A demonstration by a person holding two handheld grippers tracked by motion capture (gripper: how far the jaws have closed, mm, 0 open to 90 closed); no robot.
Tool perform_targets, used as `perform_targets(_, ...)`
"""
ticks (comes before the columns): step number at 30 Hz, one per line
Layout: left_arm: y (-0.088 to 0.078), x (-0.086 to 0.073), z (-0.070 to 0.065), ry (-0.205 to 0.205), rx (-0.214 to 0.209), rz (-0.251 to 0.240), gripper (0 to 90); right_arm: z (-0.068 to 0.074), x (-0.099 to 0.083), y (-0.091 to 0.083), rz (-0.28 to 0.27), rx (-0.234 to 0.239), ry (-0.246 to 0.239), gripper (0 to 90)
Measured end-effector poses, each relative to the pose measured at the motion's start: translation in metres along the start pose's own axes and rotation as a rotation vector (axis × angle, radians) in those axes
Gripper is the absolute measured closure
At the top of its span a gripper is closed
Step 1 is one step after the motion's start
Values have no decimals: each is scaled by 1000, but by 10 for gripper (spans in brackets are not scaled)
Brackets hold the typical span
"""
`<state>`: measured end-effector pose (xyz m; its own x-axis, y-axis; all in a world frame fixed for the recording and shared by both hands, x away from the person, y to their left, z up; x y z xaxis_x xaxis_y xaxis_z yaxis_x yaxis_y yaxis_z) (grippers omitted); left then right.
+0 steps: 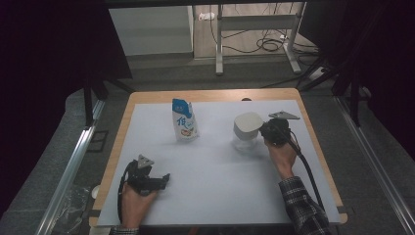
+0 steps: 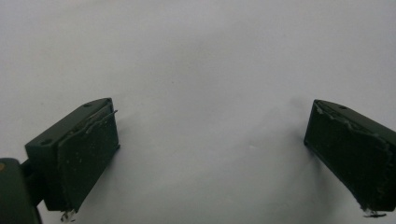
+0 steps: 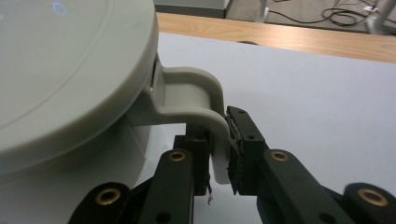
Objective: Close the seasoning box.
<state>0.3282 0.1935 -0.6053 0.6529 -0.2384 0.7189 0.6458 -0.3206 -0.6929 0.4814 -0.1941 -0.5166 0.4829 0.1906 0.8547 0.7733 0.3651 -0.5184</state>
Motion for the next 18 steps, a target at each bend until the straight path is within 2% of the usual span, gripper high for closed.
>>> perform_targets(8,0,0,0,-2,0,-2,29,16,-12,-20,10,63,-11,790)
perform_targets(13,0,0,0,-2,1,-1,29,24,-19,-27,16,93,-3,790)
perform_targets(18,0,0,0,-1,1,-1,29,35,-26,-31,17,113,-22,789)
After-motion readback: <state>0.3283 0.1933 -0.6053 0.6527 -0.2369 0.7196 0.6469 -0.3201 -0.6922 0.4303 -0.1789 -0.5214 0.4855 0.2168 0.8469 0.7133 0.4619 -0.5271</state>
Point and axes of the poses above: each handheld gripper's, and its own axes: y roughly forward along the jaws, x roughly out of its top, z roughly to its left, the point moved 7 cm from there along y, roughly forward along the jaws, and after that the axes turned 2 degrees about -z, right-handed, at the moved point
